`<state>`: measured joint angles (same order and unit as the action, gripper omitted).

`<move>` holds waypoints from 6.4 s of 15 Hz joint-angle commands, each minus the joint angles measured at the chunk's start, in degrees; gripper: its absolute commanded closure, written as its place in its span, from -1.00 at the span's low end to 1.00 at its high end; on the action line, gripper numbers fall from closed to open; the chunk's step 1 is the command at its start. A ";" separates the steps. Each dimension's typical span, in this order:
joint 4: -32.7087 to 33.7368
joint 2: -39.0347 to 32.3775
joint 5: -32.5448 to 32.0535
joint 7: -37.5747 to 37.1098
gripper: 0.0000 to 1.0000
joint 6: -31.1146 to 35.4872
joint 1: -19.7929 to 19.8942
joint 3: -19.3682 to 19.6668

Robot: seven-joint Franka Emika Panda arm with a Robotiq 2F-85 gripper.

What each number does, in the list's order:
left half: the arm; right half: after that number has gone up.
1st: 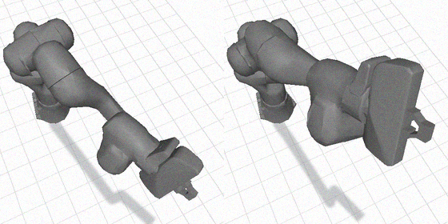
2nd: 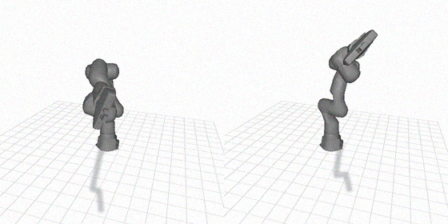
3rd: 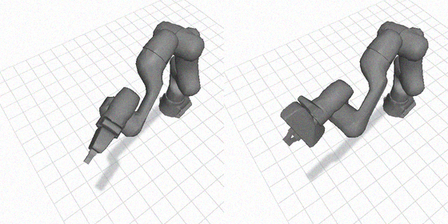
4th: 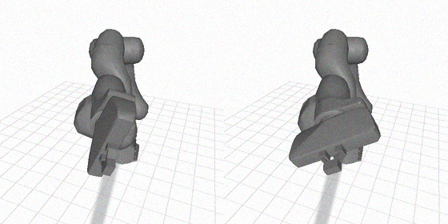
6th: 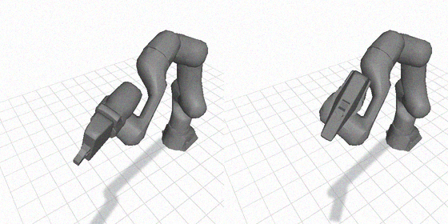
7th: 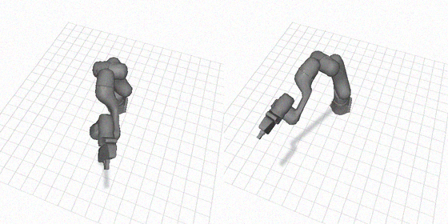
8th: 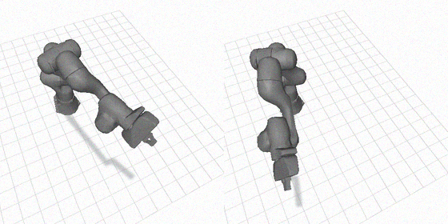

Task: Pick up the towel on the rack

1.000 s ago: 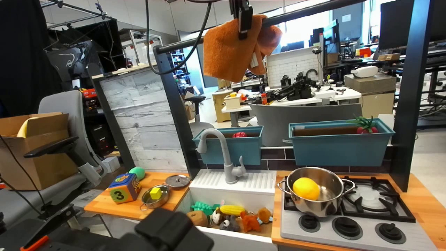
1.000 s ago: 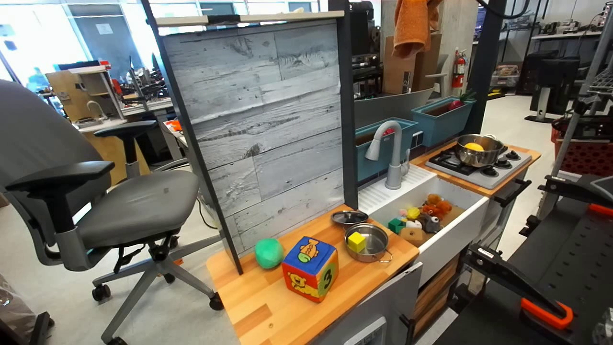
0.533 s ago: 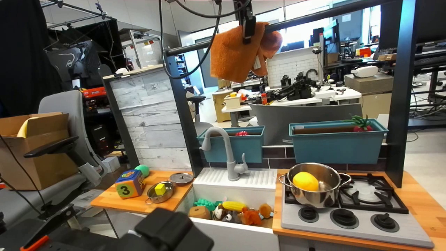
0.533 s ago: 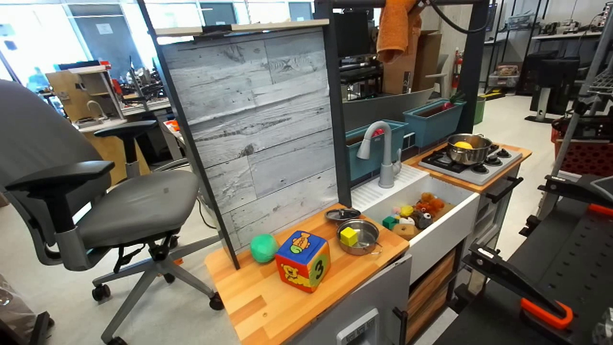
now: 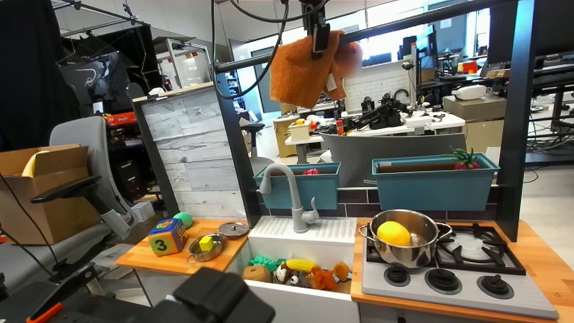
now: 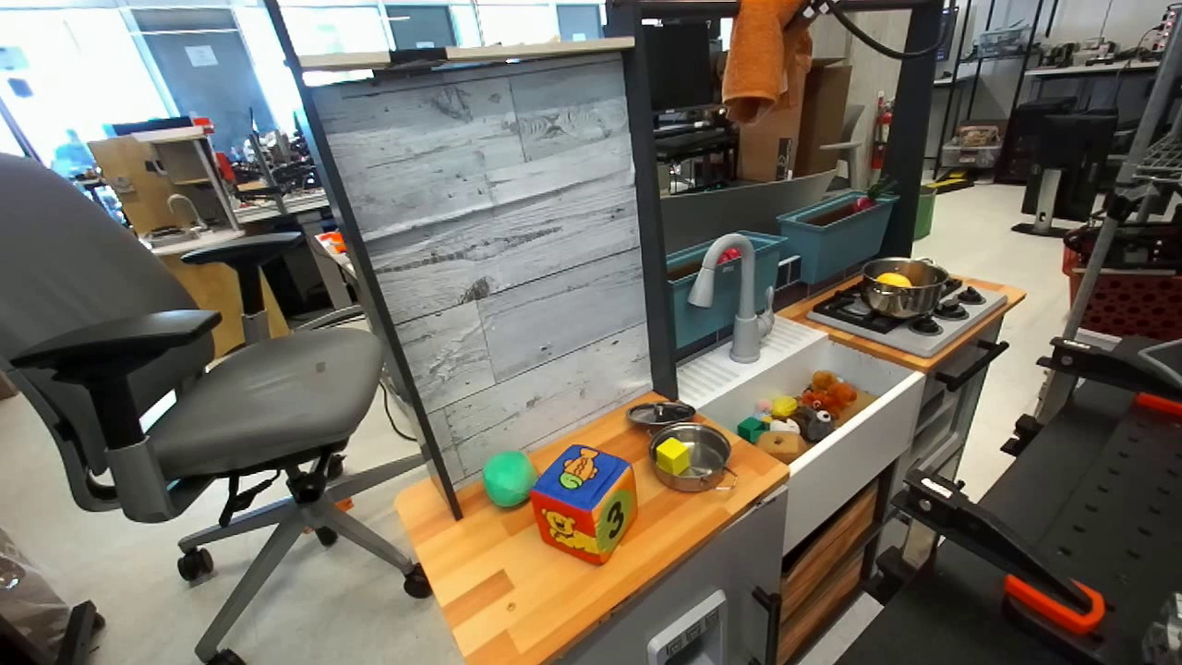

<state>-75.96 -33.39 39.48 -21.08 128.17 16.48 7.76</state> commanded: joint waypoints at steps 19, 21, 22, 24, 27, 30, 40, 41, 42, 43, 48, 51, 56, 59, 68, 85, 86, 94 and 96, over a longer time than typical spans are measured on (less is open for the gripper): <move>-20.75 17.90 -0.42 14.49 -0.02 -7.39 0.40 0.88; -22.28 18.64 -1.05 14.33 -0.75 -7.08 0.02 1.25; -22.92 18.91 -0.77 14.58 -0.75 -6.74 0.00 1.27; -24.32 19.55 1.25 16.41 -0.97 -4.22 0.10 0.97; -26.61 20.79 9.50 22.19 -1.00 6.44 -0.01 -0.15; -26.24 20.07 13.95 25.24 -1.00 12.78 -1.06 -0.53; -15.72 8.90 12.74 16.60 -1.00 20.78 -3.55 -0.83; -14.87 8.00 12.07 15.40 -0.50 20.93 -3.69 -0.67; -13.96 7.15 11.45 14.40 -0.47 20.89 -3.71 -0.57; -13.34 6.66 11.25 13.84 -0.31 20.73 -3.54 -0.68; -15.88 9.15 13.12 17.32 0.46 20.19 -2.11 -2.13; -20.89 12.84 14.59 21.85 0.68 20.38 -1.43 -2.89; -22.75 13.37 13.24 21.80 -0.32 20.43 -2.15 -2.34; -23.34 13.05 11.33 20.53 -0.61 20.38 -2.86 -1.79; -27.82 15.96 8.96 22.75 0.20 20.97 -3.68 -1.23; -30.26 14.77 -3.56 16.90 -1.00 10.01 -2.79 -0.82; -30.26 14.77 -3.56 16.90 -1.00 10.01 -2.79 -0.83; -30.26 14.77 -3.56 16.90 -1.00 10.01 -2.79 -0.83; -30.26 14.77 -3.56 16.90 -1.00 10.01 -2.79 -0.83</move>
<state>-106.31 -18.65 36.18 -3.97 138.29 13.40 7.21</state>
